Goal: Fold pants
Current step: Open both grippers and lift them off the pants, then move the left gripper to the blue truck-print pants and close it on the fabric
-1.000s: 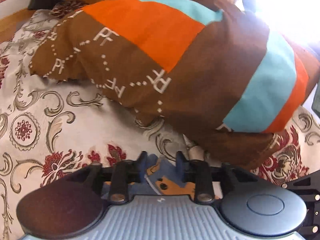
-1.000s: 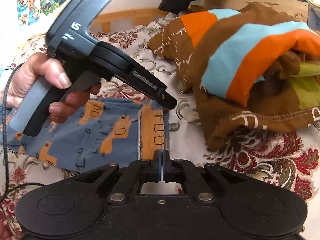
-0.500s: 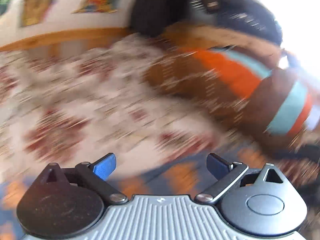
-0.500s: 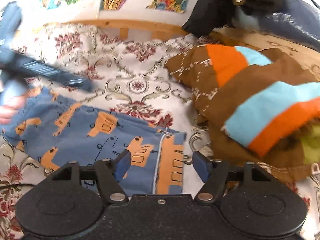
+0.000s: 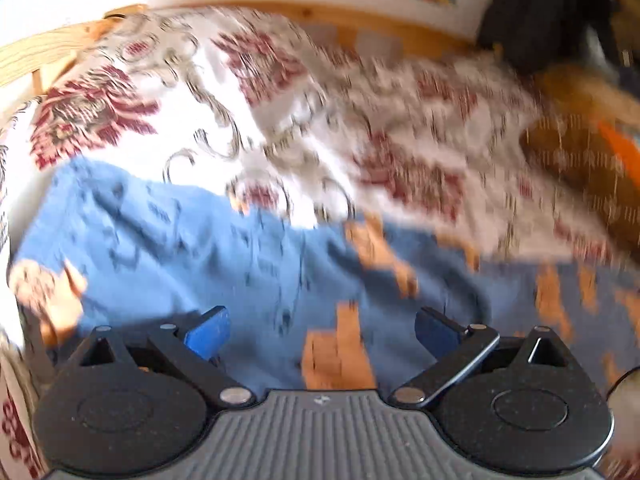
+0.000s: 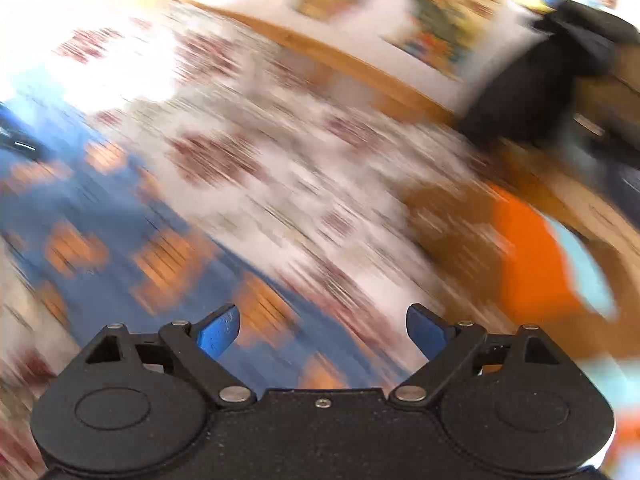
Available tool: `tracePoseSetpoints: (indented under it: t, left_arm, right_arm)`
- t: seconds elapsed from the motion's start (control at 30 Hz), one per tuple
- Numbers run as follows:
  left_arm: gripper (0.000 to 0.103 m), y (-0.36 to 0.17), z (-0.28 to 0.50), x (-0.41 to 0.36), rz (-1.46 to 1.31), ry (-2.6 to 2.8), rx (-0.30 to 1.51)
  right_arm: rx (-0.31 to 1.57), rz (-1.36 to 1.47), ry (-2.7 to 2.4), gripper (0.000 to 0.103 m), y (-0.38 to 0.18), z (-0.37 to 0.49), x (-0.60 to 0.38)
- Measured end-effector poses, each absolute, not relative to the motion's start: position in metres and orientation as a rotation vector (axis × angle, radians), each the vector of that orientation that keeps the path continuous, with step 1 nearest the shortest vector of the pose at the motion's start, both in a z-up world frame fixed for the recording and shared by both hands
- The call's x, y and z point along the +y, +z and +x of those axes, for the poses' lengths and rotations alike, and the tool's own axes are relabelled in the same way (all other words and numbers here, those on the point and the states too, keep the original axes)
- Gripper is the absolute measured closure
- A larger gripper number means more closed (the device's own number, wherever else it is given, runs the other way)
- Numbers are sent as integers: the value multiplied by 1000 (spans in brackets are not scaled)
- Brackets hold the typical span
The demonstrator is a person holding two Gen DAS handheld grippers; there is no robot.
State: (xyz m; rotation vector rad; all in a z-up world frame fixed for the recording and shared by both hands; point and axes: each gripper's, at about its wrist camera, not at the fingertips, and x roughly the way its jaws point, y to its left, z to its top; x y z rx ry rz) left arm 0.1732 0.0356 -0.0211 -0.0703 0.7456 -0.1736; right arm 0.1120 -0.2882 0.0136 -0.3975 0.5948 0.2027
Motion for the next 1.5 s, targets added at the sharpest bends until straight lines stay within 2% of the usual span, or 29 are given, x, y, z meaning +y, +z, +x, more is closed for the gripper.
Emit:
tracePoseSetpoints:
  t: [0.13, 0.27, 0.47, 0.53, 0.63, 0.7, 0.77, 0.8, 0.87, 1.0, 1.13, 1.27, 1.5]
  left_arm:
    - [2, -23, 191, 40, -117, -220, 701]
    - [2, -39, 194, 31, 6, -289, 698]
    - [2, -43, 200, 4, 204, -324, 605]
    - [4, -40, 201, -8, 303, -344, 571]
    - [20, -42, 213, -22, 406, -404, 620]
    - [36, -48, 225, -30, 467, -467, 692]
    - [64, -53, 232, -37, 537, -505, 727]
    - [69, -53, 234, -39, 566, -521, 740]
    - [101, -52, 235, -44, 602, -558, 758]
    - [102, -47, 230, -40, 588, -573, 788]
    - [102, -43, 225, -28, 447, -539, 821]
    - [102, -41, 213, -21, 393, -516, 793]
    - [102, -40, 209, -17, 344, -492, 763]
  right_arm:
    - [641, -233, 582, 14, 26, 184, -239]
    - [771, -161, 772, 14, 21, 255, -200]
    - [873, -31, 821, 28, 4, 325, -179]
    - [869, 7, 806, 39, -1, 338, -181]
    - [886, 46, 818, 50, -12, 354, -189]
    - [917, 89, 841, 50, -18, 362, -193]
    - [927, 120, 836, 50, -21, 369, -198]
    - [928, 128, 836, 50, -21, 369, -201]
    - [922, 144, 831, 50, -21, 368, -206]
    - [926, 148, 837, 50, -24, 363, -212]
    - [925, 156, 840, 49, -25, 360, -213]
    - [936, 109, 880, 49, -23, 356, -204]
    - [838, -254, 866, 49, -24, 346, -168]
